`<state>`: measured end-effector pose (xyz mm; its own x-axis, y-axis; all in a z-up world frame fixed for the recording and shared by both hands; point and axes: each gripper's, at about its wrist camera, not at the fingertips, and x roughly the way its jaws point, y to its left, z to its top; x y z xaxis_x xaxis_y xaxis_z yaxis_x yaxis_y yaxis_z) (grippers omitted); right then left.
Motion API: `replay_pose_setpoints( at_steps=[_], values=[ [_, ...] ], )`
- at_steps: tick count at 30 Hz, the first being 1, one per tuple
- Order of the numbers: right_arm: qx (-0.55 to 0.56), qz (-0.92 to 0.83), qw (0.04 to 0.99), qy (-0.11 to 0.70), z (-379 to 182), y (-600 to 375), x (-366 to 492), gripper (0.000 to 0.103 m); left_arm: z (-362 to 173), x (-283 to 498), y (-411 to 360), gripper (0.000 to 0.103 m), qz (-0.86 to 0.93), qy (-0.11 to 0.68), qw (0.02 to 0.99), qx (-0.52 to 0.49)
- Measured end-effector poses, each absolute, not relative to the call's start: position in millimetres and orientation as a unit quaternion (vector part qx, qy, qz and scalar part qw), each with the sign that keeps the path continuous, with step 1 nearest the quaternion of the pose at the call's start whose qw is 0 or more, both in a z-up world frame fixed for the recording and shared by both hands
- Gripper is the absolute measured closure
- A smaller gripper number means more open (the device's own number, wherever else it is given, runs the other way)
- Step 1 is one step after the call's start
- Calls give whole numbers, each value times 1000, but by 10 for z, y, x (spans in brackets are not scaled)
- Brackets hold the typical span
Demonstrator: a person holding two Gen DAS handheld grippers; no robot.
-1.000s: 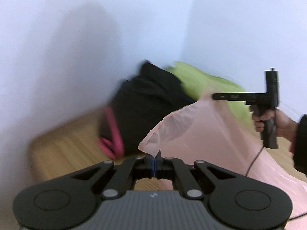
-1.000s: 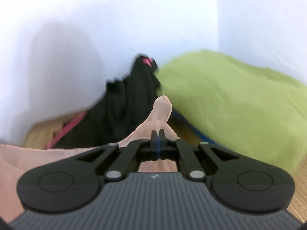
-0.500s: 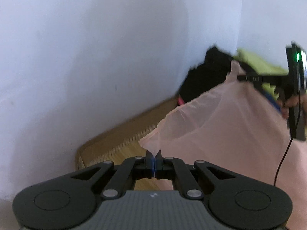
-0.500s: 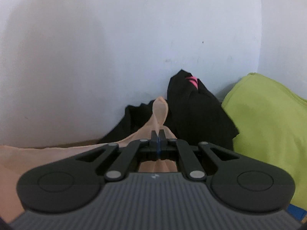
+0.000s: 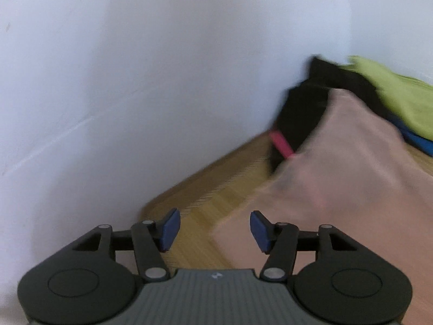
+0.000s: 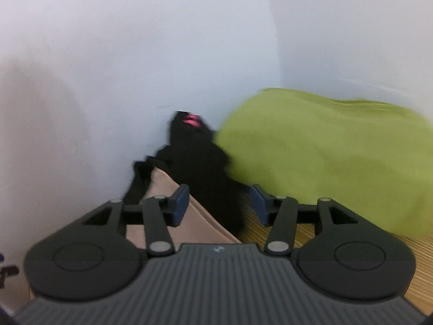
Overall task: Fold clothes
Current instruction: 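Open both grippers and let the peach cloth spread over the mat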
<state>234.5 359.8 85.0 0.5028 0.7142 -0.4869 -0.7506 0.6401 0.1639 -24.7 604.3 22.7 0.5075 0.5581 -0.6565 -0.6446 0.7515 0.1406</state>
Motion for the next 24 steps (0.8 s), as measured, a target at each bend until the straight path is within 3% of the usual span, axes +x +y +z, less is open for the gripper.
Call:
replay_pose_setpoints(
  at_steps=[5, 11, 24],
  values=[
    [-66, 385, 873, 292, 923, 2304, 1648, 48, 299, -54, 5240, 40, 230, 367, 901, -38],
    [-71, 287, 891, 344, 629, 902, 583, 48, 316, 158, 4005, 40, 61, 386, 920, -18],
    [65, 41, 934, 348, 425, -1871, -1376, 48, 212, -380, 1119, 39, -159, 396, 903, 55]
  ],
)
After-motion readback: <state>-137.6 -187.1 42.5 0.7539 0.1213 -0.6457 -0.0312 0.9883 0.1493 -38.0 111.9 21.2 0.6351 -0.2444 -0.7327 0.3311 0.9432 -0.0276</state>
